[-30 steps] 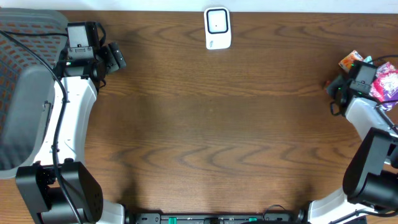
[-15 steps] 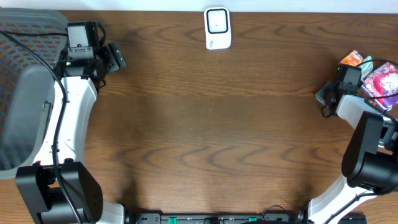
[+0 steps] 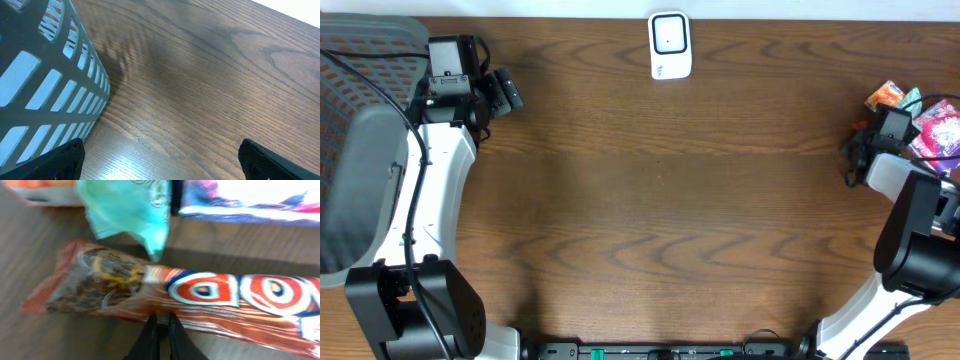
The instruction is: Scan the item barcode
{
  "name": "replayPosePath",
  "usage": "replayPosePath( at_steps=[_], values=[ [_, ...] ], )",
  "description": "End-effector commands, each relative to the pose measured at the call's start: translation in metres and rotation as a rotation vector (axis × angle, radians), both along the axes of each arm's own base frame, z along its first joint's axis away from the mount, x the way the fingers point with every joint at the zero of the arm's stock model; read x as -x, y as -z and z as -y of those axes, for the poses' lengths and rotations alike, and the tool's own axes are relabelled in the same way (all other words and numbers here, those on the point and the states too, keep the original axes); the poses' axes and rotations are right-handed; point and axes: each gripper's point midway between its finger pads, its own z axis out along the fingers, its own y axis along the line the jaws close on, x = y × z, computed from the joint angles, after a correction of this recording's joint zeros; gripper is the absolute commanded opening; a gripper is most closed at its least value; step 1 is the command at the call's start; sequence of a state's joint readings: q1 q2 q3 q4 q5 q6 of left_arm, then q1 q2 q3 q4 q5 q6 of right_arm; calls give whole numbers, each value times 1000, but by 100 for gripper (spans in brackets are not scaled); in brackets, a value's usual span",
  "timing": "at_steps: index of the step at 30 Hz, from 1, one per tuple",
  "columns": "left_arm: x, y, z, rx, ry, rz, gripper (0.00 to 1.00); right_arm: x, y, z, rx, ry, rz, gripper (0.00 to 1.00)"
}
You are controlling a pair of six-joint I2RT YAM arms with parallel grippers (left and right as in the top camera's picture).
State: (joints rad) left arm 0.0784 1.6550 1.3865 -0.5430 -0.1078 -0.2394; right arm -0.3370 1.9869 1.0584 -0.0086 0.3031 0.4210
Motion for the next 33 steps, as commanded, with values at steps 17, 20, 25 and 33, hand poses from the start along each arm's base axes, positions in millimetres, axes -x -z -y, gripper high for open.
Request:
replayPosePath(
  at_steps=[17,20,25,33],
  values=[
    [0,0,-4,-2,-17,-1,98,-28,-137,-39,-63,-195,182,14],
    [0,0,-4,-2,-17,-1,98,-24,-159,-62,-85,-253,207,21],
    [0,0,-4,-2,-17,-1,98,-16,-184,-118,-159,-395,230,56],
    [0,0,-4,-2,-17,-1,98,19,-199,-168,-206,-495,160,92]
  ],
)
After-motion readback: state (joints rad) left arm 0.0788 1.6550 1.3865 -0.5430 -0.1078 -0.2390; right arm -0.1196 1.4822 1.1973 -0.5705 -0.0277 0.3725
